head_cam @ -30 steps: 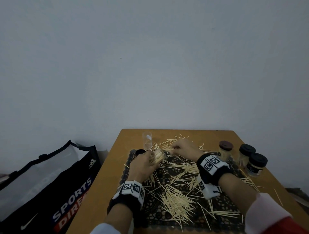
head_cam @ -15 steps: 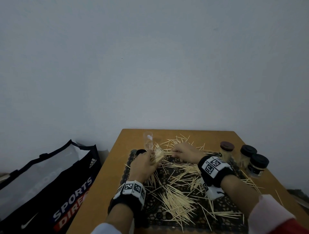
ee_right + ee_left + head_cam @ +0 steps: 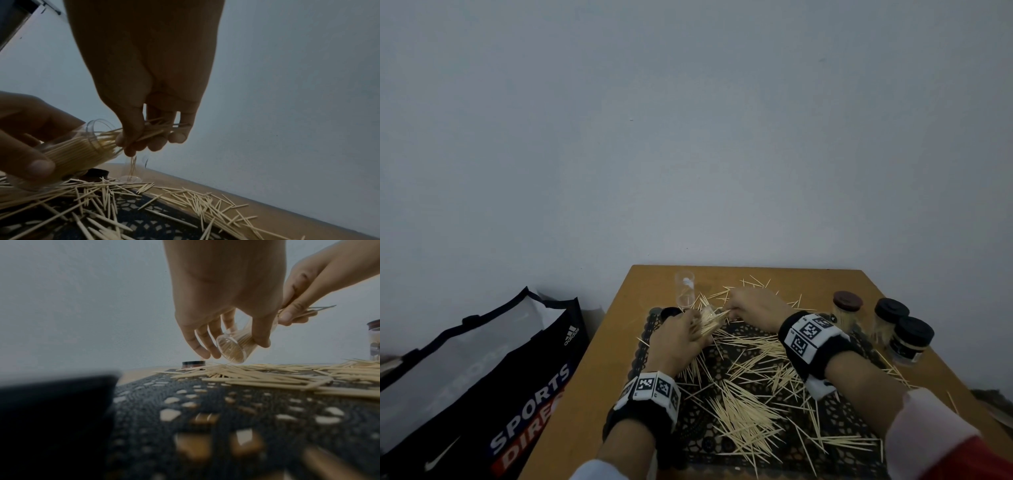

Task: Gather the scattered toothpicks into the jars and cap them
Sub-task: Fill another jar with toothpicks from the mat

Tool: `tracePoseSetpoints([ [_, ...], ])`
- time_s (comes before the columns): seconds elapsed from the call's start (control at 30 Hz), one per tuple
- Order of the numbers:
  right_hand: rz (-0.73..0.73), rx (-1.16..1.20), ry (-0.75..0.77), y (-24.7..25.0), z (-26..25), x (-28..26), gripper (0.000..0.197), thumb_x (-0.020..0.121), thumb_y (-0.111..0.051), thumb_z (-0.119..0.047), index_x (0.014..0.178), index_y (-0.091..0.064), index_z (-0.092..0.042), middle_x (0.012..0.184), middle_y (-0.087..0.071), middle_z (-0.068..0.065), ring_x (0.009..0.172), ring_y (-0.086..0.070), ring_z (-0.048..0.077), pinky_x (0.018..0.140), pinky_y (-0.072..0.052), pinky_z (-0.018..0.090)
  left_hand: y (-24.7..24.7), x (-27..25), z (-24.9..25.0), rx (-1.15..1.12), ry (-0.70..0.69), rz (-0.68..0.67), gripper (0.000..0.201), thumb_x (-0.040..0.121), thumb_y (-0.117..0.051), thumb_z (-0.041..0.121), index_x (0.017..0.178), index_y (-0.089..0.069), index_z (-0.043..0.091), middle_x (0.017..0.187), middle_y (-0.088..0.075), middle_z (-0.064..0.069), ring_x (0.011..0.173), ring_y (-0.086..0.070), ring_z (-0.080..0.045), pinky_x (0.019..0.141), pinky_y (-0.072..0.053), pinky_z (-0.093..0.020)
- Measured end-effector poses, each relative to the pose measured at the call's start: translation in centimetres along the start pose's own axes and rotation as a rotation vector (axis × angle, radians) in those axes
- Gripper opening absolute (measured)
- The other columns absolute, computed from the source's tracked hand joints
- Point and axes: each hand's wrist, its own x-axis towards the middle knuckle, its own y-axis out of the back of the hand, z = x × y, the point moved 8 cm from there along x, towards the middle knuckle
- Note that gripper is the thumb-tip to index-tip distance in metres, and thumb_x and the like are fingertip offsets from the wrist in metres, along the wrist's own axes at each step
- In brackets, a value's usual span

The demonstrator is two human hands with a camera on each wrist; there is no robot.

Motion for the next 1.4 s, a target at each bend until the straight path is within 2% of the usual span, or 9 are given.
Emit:
tracePoseSetpoints([
  [0.23,0.141,-0.085,0.024,1.3,-0.8,-0.2,0.022,0.099,-0.050,-0.025,0.104,-0.069,-0.017,0.097,-0.056,-0.004,0.087,-0.053,0.011,0.063,-0.028,0.020,0.1,0.0,-0.1,0.005,0.002,0.014,0.052,0.086,-0.063,0.054,0.129,-0.052,0.027,0.124,-0.063,0.007,0.108,-0.059,-0.013,0.081,-0.052,-0.031],
  [0.43,0.056,0.026,0.081,0.7,-1.9,0.1,0.031,0.097,-0.051,-0.012,0.125,-0.064,-0.018,0.095,-0.045,-0.009,0.088,-0.043,0.007,0.071,-0.030,0.020,0.0,0.0,0.2,-0.023,-0.007,0.002,0.054,0.087,-0.062,0.054,0.132,-0.051,0.025,0.124,-0.064,0.005,0.106,-0.061,-0.013,0.080,-0.051,-0.029],
  [0.6,0.024,0.260,-0.028,0.1,-0.4,0.3,0.054,0.087,-0.062,-0.001,0.137,-0.052,-0.018,0.126,-0.059,0.001,0.112,-0.052,0.014,0.077,-0.034,0.011,-0.2,0.0,0.2,-0.035,-0.010,-0.012,0.053,0.087,-0.064,0.053,0.130,-0.052,0.026,0.124,-0.064,0.006,0.106,-0.062,-0.013,0.081,-0.052,-0.030],
  [0.7,0.109,0.355,-0.047,0.6,0.2,0.2,0.050,0.082,-0.068,0.000,0.126,-0.061,-0.020,0.118,-0.062,-0.003,0.101,-0.052,0.008,0.064,-0.033,0.008,-0.3,0.1,0.2,-0.043,-0.016,-0.025,0.052,0.086,-0.065,0.054,0.128,-0.052,0.027,0.123,-0.064,0.007,0.104,-0.062,-0.012,0.081,-0.053,-0.030],
  [0.87,0.152,0.417,-0.067,0.7,0.7,0.3,0.017,0.078,-0.076,-0.011,0.090,-0.073,-0.023,0.087,-0.062,-0.015,0.085,-0.058,0.006,0.066,-0.036,0.016,-0.6,0.2,0.4,-0.067,-0.039,-0.044,0.055,0.085,-0.065,0.055,0.130,-0.051,0.026,0.123,-0.064,0.005,0.104,-0.061,-0.013,0.084,-0.052,-0.033],
  [1.0,0.124,0.517,-0.071,1.0,0.9,0.3,0.024,0.076,-0.075,-0.001,0.092,-0.075,-0.019,0.082,-0.061,-0.015,0.078,-0.056,0.001,0.063,-0.038,0.010,-0.6,0.0,1.1,-0.059,-0.085,-0.048,0.059,0.086,-0.063,0.056,0.134,-0.049,0.024,0.123,-0.062,0.003,0.105,-0.058,-0.015,0.081,-0.047,-0.029],
  [1.1,0.057,0.608,-0.053,1.0,1.1,0.4,0.030,0.072,-0.075,0.005,0.098,-0.073,-0.011,0.093,-0.067,-0.005,0.086,-0.058,0.004,0.070,-0.042,0.008,-0.4,-0.1,0.9,-0.066,-0.073,-0.033,0.060,0.086,-0.062,0.057,0.135,-0.048,0.024,0.122,-0.062,0.002,0.103,-0.059,-0.015,0.079,-0.046,-0.028],
  [1.23,0.054,0.839,-0.070,1.3,1.6,0.2,0.026,0.074,-0.072,0.011,0.094,-0.071,-0.007,0.096,-0.072,0.013,0.082,-0.067,0.026,0.078,-0.055,0.034,-0.3,0.0,0.6,-0.088,-0.054,-0.021,0.059,0.087,-0.062,0.056,0.135,-0.048,0.024,0.121,-0.063,0.000,0.101,-0.059,-0.016,0.077,-0.048,-0.029],
  [1.4,0.122,0.903,-0.118,1.3,1.8,0.3,0.018,0.078,-0.072,0.005,0.077,-0.073,-0.013,0.081,-0.071,0.008,0.063,-0.064,0.009,0.061,-0.055,0.022,-0.3,0.1,1.0,-0.093,-0.082,-0.017,0.061,0.087,-0.061,0.057,0.135,-0.048,0.022,0.122,-0.062,-0.001,0.101,-0.060,-0.017,0.074,-0.043,-0.025],
])
